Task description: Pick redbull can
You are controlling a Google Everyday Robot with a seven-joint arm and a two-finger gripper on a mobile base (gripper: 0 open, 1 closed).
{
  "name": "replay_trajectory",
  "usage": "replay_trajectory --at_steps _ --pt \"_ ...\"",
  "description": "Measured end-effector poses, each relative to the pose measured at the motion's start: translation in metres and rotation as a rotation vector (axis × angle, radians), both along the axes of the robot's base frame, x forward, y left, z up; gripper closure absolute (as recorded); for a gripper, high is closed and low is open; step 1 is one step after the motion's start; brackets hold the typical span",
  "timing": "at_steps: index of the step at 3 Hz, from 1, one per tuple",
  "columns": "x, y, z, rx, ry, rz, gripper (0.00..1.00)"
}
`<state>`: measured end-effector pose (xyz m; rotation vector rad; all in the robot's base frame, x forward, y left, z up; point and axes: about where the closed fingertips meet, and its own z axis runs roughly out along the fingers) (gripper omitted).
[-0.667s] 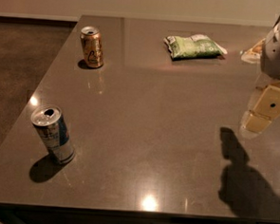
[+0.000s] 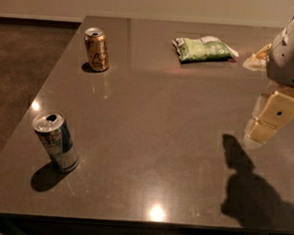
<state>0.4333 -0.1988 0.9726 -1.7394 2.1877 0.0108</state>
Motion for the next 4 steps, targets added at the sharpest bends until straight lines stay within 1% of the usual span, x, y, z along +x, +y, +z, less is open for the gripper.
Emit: replay_trajectory --at_steps 1,2,4 --pt "-0.011 0.030 0.003 0.110 0.011 0.049 0.00" --pt "-0.026 0.074 0.006 0.222 0.022 0.120 0.00" --pt "-0.042 0.178 -0.006 0.336 0.084 0.271 0.00"
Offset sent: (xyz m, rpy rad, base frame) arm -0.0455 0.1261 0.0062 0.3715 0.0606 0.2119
